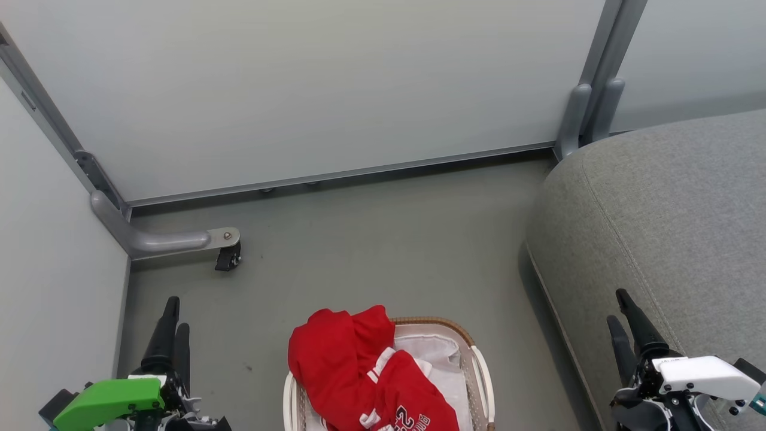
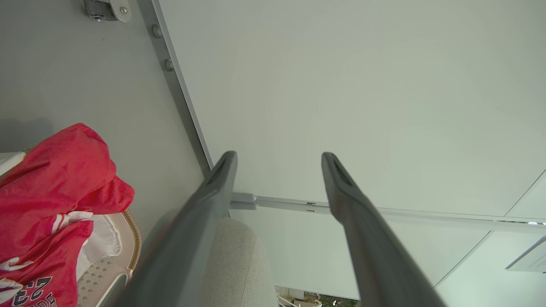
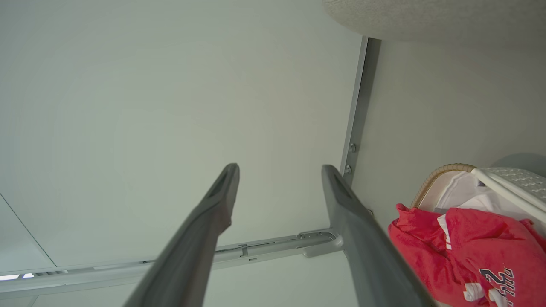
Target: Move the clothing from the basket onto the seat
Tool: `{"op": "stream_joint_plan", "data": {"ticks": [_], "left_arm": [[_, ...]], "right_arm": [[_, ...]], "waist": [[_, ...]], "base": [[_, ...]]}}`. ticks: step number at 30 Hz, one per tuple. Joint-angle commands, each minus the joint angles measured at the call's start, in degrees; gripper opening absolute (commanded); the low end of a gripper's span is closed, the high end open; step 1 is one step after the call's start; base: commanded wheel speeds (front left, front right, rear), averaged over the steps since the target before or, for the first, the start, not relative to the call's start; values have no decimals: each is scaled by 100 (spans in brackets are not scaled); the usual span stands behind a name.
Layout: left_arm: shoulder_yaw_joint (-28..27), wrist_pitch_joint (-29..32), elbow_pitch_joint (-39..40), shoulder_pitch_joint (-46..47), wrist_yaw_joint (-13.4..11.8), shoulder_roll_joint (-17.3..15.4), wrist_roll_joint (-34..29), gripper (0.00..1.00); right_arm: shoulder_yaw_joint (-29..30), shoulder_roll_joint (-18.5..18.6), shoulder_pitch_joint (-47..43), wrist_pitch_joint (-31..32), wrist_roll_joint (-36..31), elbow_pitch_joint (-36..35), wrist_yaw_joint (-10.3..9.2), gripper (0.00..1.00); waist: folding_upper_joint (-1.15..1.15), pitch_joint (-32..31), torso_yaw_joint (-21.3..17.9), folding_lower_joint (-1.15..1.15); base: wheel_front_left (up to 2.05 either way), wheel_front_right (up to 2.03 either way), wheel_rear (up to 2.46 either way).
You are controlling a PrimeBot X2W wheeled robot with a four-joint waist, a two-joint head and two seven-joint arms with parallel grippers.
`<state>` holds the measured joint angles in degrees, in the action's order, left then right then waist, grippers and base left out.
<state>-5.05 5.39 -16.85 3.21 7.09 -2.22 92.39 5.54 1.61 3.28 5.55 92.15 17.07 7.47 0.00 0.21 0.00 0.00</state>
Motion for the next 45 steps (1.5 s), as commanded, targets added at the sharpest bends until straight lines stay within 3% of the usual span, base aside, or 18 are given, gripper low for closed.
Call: {"op": "stream_joint_plan", "data": {"ticks": [1,15,28,45], "left_arm": [[78,-68,139,76,15,-19,-58,100],[328,-437,437,7,21,-30,-772,100],[490,-729,848,-16,-29,-40,-2141,100],[862,-1068,977,-141,-378,-50,-4270,100]], "right_arm": [[-39,42,65,-74,-78,-101,0,100],[52,63,29,-446,-857,-241,1,100],[149,78,-12,-740,-2491,-679,1,100],[64,94,-157,-1083,-4433,-828,2,100]], "waist": [[0,2,1,0],[0,14,6,0],[0,39,17,0],[0,62,38,0]], "base": [[0,0,0],[0,0,0],[0,0,0],[0,0,0]]}}
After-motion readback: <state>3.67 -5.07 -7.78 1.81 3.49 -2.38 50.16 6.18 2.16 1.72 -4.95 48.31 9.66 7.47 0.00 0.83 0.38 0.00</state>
